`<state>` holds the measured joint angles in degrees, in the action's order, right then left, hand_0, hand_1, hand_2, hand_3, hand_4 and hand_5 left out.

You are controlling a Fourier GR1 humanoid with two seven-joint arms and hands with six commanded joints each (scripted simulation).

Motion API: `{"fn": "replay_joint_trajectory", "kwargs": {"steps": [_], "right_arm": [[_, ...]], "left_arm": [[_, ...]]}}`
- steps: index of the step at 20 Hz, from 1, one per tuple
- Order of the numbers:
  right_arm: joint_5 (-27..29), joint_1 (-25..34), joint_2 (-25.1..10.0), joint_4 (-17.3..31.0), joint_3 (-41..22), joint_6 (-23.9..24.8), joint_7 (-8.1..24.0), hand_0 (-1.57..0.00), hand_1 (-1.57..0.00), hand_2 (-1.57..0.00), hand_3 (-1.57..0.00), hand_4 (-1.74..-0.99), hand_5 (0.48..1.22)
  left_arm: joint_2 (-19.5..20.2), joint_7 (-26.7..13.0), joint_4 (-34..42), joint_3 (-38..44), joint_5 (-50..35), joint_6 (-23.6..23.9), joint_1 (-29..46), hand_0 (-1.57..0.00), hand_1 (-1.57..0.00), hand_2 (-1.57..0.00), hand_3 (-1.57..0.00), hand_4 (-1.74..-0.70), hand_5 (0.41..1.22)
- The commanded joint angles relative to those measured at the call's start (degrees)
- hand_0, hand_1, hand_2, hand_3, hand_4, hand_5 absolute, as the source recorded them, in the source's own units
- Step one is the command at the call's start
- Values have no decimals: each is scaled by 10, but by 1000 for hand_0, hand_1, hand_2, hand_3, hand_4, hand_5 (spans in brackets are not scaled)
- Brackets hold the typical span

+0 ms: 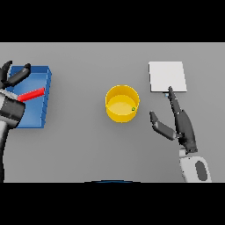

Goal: Pick up the red beaker and tilt it to pour out 1 green nut into yellow bowl. Pick up the yellow bowl and place it on the metallic measuring scale.

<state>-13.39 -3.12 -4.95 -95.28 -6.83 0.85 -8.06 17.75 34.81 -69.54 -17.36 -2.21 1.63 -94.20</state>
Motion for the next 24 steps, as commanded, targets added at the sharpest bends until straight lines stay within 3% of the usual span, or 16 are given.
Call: {"fn": "replay_joint_trajectory", "kwargs": {"steps": [1,4,7,10,15,21,24], "right_arm": [[-11,6,-2,-3,-3,5,13,1,1,1,1,-1175,672],[-34,16,-21,-8,-18,-8,8,1,1,1,1,-1132,703],[-72,53,-67,7,-47,-53,4,1,1,1,1,-1172,728],[-174,127,-132,29,-102,-102,28,1,1,1,1,-1216,704],[-288,231,-192,71,-194,-159,-21,1,1,1,1,-1228,703],[-344,320,-198,145,-261,-208,-52,1,1,1,1,-1215,704],[-364,361,-190,190,-288,-232,-50,1,1,1,1,-1223,704]], "left_arm": [[3,1,8,2,-7,6,0,-68,-60,-57,-48,-708,658],[10,1,33,12,-14,13,1,-34,-30,-29,-24,-710,679],[14,1,41,16,-10,19,1,-17,-15,-14,-12,-713,683],[21,1,63,28,-7,14,5,-8,-7,-7,-6,-720,667],[33,1,68,45,19,20,10,-2,-2,-2,-1,-712,672],[49,1,71,77,38,29,3,0,0,0,0,-720,687],[63,1,82,90,55,34,10,1,1,1,1,-722,688]]}}
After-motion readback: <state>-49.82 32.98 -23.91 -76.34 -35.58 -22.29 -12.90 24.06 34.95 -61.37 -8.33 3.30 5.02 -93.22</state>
